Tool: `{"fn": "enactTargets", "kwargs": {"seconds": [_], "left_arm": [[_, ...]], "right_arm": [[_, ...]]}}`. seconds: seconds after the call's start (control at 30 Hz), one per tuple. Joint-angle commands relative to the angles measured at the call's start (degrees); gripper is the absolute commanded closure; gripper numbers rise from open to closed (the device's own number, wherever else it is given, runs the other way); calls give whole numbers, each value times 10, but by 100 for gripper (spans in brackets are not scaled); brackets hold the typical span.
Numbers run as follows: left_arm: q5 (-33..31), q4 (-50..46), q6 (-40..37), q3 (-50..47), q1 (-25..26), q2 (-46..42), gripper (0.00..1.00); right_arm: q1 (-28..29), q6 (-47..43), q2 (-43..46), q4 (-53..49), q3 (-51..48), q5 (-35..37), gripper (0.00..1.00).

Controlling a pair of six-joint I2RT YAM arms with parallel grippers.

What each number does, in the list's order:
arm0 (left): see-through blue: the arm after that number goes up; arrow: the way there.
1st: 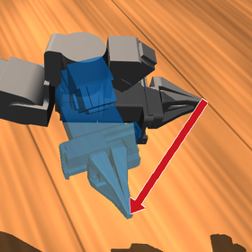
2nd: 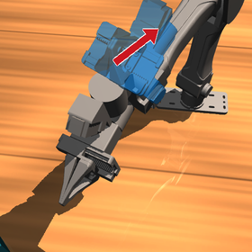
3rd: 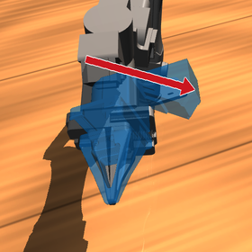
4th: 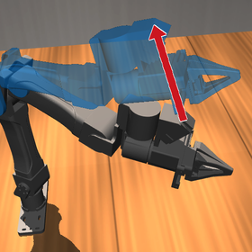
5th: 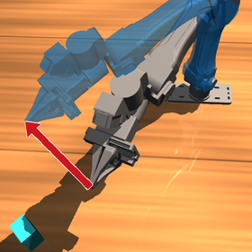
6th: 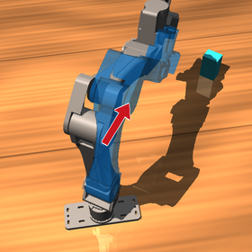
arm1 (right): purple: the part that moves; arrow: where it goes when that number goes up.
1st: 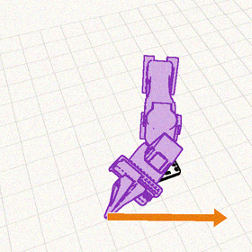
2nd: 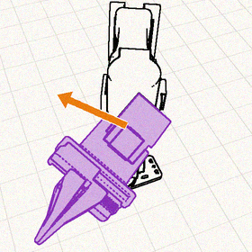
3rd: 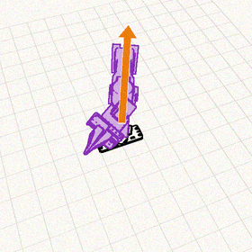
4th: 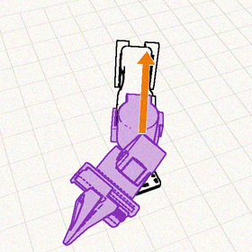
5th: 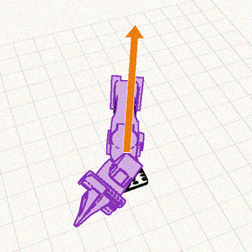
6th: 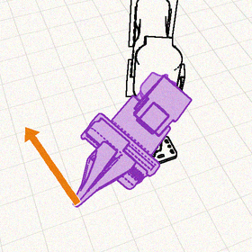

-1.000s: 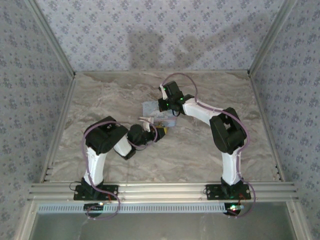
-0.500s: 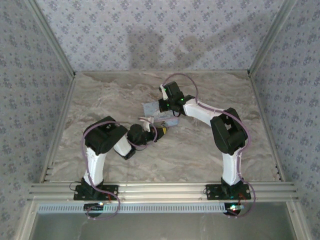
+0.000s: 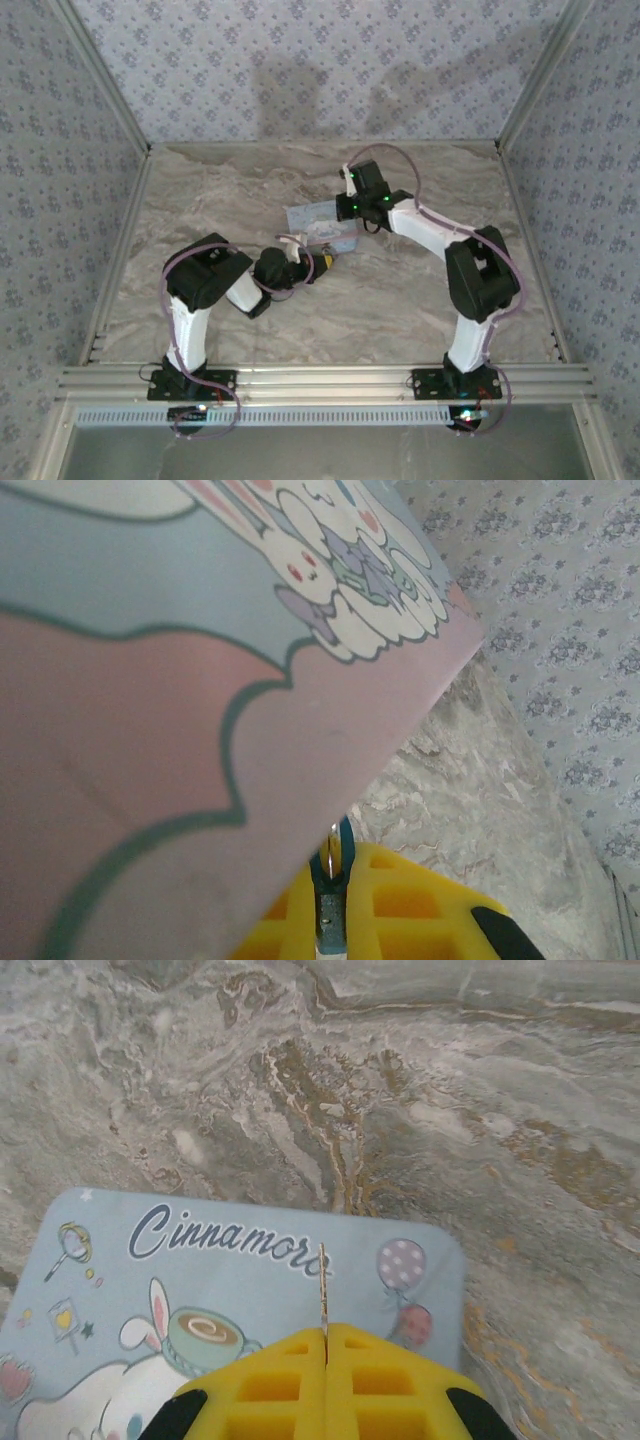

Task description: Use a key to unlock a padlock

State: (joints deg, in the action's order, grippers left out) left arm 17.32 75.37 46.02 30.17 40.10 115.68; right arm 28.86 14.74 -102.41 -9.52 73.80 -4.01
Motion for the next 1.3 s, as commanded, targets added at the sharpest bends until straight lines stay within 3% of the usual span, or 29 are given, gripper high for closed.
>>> {"fn": "enactTargets", "kwargs": {"seconds": [0.0, 0.33, 0.77, 1.03, 1.27], "left_arm": [[-6, -87, 17, -20, -3, -3, 95], [-19, -108, 50, -3, 2, -22, 95], [-33, -130, 70, 19, 9, -48, 95], [-28, -124, 87, 31, 10, -50, 95], [-17, -126, 92, 35, 9, -61, 95]], "right_arm": [[-16, 41, 68, 33, -49, -26, 100], [-99, 140, 295, 171, -294, -186, 100], [-116, 209, 510, 243, -498, -322, 100], [-102, 260, 493, 318, -578, -343, 100], [-68, 244, 412, 357, -586, -346, 100]]}}
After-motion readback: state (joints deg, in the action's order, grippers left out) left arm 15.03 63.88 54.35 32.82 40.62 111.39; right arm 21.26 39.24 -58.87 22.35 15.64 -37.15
